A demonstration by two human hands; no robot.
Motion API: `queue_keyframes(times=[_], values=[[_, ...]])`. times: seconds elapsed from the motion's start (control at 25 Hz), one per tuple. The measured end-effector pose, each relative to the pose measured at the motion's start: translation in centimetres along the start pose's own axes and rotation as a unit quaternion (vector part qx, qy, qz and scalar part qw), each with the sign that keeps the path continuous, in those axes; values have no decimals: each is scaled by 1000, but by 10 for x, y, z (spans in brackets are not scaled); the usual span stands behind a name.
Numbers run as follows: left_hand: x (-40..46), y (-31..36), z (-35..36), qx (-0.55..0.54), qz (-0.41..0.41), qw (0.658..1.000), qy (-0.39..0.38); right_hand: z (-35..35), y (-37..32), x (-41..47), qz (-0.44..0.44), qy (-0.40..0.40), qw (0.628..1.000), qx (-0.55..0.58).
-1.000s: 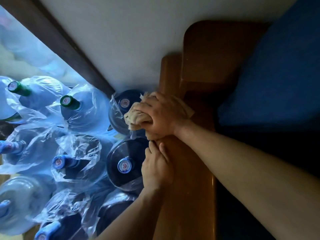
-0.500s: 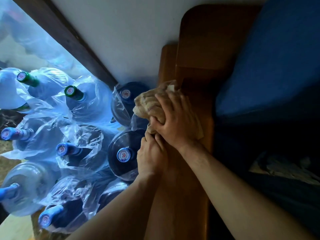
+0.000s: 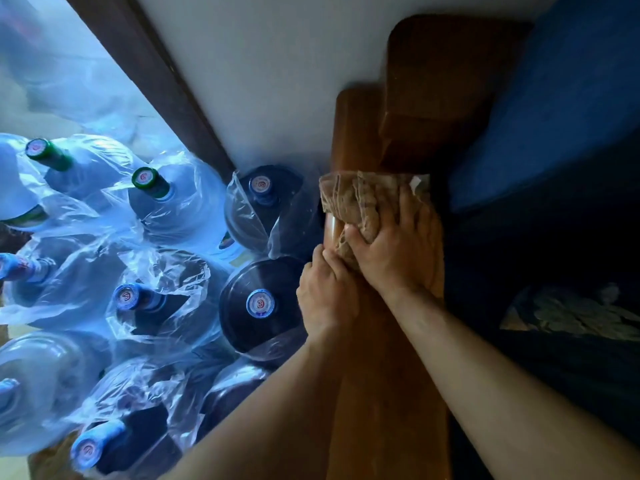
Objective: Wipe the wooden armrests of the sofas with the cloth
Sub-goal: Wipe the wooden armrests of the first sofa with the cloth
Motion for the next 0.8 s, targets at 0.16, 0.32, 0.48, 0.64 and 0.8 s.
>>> queue_keyframes(times=[0.16, 0.32, 0.48, 0.64, 0.8], values=[[6, -11, -8, -31, -36, 999, 24, 9, -33, 13, -107, -49, 993, 17], [-25, -22, -21, -131, -29, 991, 11, 0, -1, -56, -193, -29, 976, 93], [-44, -40, -31, -33, 55, 995, -70, -11, 18, -60, -57, -17, 998, 11], [-39, -42, -25, 67, 40, 992, -103, -9, 20, -42, 95, 13, 995, -6], [-41, -45, -26, 68, 51, 993, -79, -3, 30, -34, 153, 44, 987, 11]])
Point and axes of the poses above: each hand's wrist, its own x-axis towards the middle knuckle, its own z-axis out of the palm, y = z × x, the point moved 1 cm from there along x, towards the middle knuckle, and after that the axes turned 5 degrees about y, right-handed, at the moved point
